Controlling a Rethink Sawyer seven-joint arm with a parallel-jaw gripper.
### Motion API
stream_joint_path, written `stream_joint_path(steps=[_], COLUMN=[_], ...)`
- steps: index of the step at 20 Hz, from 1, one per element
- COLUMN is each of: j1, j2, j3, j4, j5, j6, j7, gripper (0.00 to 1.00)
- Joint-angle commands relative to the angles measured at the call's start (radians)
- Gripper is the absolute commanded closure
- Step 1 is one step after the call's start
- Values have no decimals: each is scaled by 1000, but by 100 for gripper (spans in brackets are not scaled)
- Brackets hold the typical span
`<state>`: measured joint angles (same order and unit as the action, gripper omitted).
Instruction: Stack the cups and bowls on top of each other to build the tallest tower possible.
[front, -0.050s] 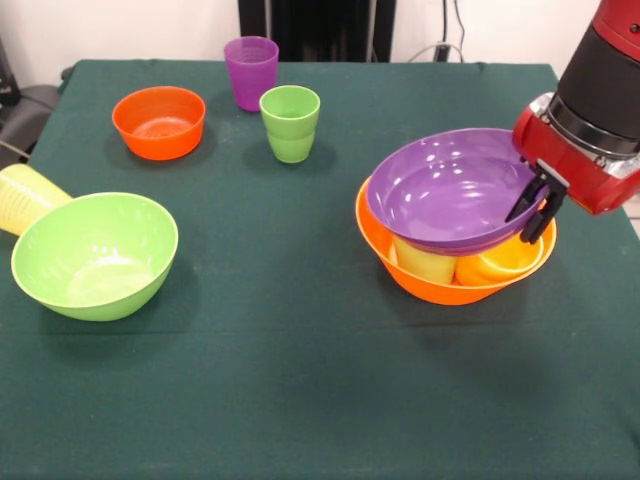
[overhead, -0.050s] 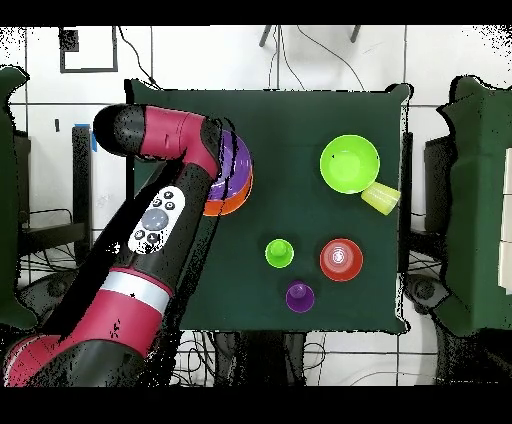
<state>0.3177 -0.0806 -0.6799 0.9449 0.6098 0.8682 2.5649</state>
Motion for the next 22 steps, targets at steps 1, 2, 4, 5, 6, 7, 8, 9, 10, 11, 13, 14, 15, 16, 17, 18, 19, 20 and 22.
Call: stream_joint_path(steps=[1,2,4,5,6,7,8,9,10,11,13,14,15,16,17,18,19,20,22], j1=[33,35,37,39,41,44,46,49,52,53,57,59,61,64,65,68,69,71,76], j2=[29,29,32,33,35,35,37,37,37,38,40,39,39,37,36,34,32,31,32], j3=[147,145,143,143,142,142,141,142,141,140,138,136,134,132,129,125,122,120,116], j4=[46,48,52,55,58,62,65,70,75,77,84,92,99,108,117,125,131,136,143], j5=[47,47,48,49,49,49,49,48,48,47,44,42,39,37,34,31,30,28,28], j6=[-44,-40,-38,-37,-40,-40,-40,-41,-41,-40,-38,-36,-34,-36,-38,-39,-38,-37,-38], j7=[258,259,257,257,258,259,262,261,261,262,263,262,263,262,262,261,262,262,269], gripper=[100,100,100,100,100,100,100,100,100,100,100,100,100,100,100,100,100,100,100])
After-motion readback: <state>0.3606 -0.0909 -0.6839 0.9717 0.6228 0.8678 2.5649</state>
